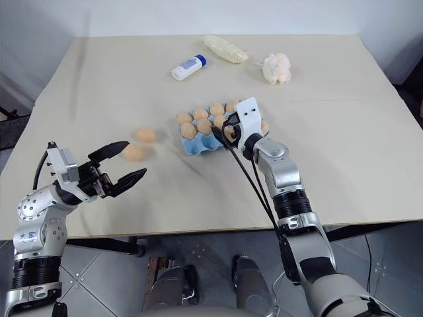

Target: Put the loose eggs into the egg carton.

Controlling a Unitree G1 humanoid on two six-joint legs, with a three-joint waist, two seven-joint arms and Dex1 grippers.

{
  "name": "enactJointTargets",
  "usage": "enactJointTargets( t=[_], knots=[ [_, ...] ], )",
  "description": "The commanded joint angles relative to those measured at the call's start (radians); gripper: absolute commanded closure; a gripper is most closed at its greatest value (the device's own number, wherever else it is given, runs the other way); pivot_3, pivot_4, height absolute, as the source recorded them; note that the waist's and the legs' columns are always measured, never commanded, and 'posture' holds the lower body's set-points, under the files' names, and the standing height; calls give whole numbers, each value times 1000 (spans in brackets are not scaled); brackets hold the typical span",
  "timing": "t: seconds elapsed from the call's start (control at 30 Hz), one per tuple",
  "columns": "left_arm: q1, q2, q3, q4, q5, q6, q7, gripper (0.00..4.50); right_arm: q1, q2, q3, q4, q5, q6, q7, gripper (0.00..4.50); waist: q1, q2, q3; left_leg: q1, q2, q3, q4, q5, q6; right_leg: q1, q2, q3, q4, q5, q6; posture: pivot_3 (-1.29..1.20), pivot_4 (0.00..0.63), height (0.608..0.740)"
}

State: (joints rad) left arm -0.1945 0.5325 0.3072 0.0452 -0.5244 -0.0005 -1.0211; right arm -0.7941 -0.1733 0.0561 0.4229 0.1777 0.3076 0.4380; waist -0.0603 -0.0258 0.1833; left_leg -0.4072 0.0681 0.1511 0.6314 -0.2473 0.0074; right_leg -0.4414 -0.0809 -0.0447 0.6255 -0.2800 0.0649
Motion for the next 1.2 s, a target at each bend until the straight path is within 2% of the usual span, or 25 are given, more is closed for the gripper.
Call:
enactJointTargets(
  t=[0.03, 0.23, 0.5, 0.73, 0.93, 1.07, 1.2],
  knots=[
    [3, 10, 23, -35, -28, -8, 6, 0, -21, 2, -12, -74, 16, 1, 23, 31, 0, 0, 0, 0, 0, 0, 0, 0, 0, 0, 0, 0, 0, 0, 0, 0, 150, 740],
    [3, 7, 27, -34, -26, -15, 16, 0, 20, -55, -29, -236, 67, 81, 98, 31, 2, 0, 0, 0, 0, 0, -1, 0, 0, -1, 0, 0, 0, 0, 0, 0, 150, 740],
    [45, 9, 70, -50, -23, -26, 58, 0, 165, -273, -109, -454, 185, 129, 300, 31, 7, 0, 0, -1, 0, 0, -1, 0, 0, -1, -1, 0, -2, 0, -1, 0, 150, 740],
    [102, 11, 113, -45, -14, -50, 84, 0, 355, -456, -234, -500, 315, 56, 557, 31, 8, 0, 0, 0, 0, 0, -1, -1, 0, 0, 1, 0, -2, -1, -1, 0, 150, 740],
    [175, -10, 148, -55, -7, -88, 133, 0, 502, -597, -323, -533, 450, 63, 808, 31, 9, 0, 0, 1, 0, 0, -1, -1, 0, 1, 1, 0, -3, -1, -1, 0, 150, 740],
    [241, -35, 176, -111, -2, -109, 201, 0, 546, -669, -332, -510, 436, 59, 849, 31, 8, 0, 0, 1, 0, -1, -1, -2, -2, 2, 1, -1, -4, -1, -1, 0, 150, 740],
    [285, -63, 153, -205, 20, -49, 313, 0, 544, -675, -330, -502, 435, 57, 838, 31, 13, -1, 0, 2, 0, -2, 0, -3, -4, 3, 1, -1, -4, -1, -1, 0, 150, 740]
  ],
)
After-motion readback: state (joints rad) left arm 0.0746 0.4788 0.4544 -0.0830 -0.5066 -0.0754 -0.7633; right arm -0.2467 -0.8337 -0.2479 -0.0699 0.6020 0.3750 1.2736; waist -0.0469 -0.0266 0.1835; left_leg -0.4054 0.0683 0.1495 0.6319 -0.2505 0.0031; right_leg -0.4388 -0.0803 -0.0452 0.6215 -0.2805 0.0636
